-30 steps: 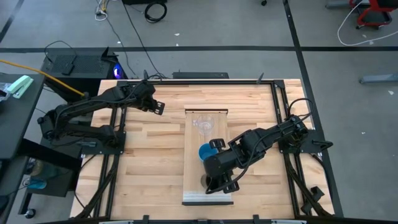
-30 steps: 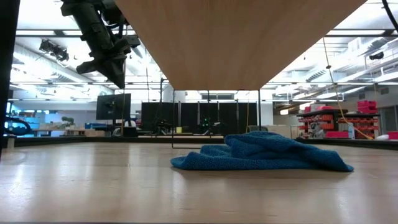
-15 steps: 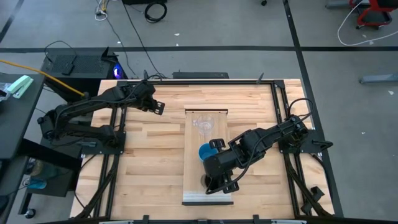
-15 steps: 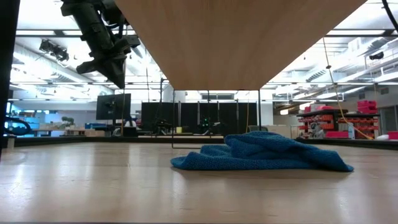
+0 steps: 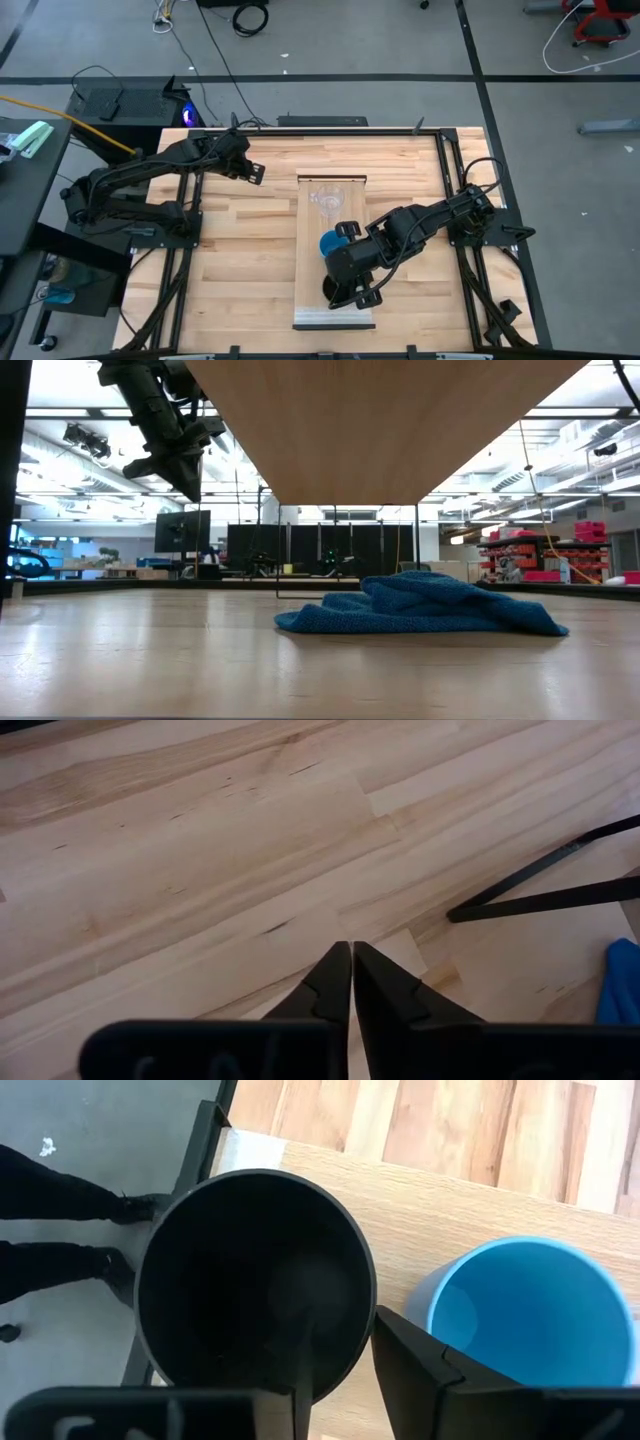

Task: Stack small to large cups/mugs on shelf
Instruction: Put the black cup on the shelf

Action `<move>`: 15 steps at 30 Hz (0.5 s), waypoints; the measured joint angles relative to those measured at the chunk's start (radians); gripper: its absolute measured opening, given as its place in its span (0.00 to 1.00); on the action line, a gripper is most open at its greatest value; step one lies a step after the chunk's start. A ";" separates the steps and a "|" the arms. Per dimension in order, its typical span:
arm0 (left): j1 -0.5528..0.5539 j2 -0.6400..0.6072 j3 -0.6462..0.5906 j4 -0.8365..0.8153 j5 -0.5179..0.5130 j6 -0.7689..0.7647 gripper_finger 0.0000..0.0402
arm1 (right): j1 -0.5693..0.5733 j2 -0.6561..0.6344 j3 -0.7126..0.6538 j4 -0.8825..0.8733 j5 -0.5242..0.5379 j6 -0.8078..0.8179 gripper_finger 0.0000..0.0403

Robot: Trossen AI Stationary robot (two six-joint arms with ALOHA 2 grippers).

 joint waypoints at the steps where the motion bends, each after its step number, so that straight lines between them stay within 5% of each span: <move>1: 0.000 0.000 0.000 0.000 0.000 0.000 0.05 | -0.001 0.000 0.000 0.003 0.000 0.000 0.26; 15: 0.000 0.000 0.000 0.000 0.000 0.000 0.07 | -0.018 0.000 0.000 0.005 0.000 0.000 0.26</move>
